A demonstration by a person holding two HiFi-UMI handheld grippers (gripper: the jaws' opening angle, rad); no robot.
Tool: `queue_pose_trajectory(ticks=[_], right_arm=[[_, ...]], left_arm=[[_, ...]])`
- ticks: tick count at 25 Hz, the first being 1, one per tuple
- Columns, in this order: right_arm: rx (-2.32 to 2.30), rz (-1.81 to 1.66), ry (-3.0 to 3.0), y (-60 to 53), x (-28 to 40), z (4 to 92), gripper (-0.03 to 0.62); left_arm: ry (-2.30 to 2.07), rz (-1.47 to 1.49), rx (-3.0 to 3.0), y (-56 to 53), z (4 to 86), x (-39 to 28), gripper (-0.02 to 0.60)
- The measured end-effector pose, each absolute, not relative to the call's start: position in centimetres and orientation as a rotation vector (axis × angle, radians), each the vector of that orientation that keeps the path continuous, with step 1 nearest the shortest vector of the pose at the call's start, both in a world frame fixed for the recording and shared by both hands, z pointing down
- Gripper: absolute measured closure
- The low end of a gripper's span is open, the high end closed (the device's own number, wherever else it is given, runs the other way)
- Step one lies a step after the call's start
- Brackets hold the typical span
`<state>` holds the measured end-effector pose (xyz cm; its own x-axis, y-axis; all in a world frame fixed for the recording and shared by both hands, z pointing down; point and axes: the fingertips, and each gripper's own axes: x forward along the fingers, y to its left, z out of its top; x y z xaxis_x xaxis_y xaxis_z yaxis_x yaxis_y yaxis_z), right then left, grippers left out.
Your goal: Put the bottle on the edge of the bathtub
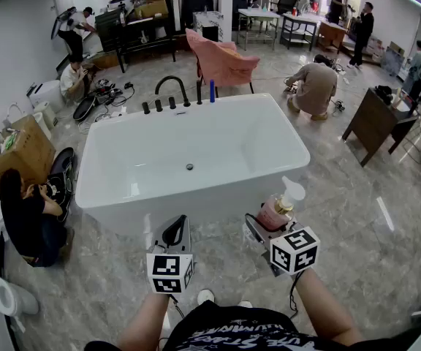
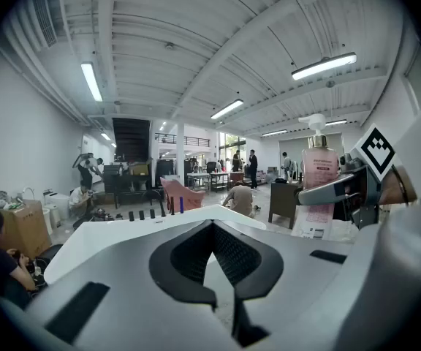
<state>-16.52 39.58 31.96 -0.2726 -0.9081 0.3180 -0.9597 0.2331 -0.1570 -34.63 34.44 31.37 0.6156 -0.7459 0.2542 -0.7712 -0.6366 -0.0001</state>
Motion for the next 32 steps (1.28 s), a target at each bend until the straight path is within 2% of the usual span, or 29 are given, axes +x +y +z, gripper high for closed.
queue_pose_trajectory(ticks=[22, 32], right_arm=[[1.901, 0.576, -2.215, 36.2, -19.0, 34.9, 0.368], [1.984, 0.587, -2.145, 34.4, -15.6, 35.7, 0.368]], left_arm=[[-1.2, 0.395, 2.649, 30.9, 35.7, -40.0, 0.566], [-1.134, 0.458, 2.663, 27.6, 37.8, -38.8, 0.566]])
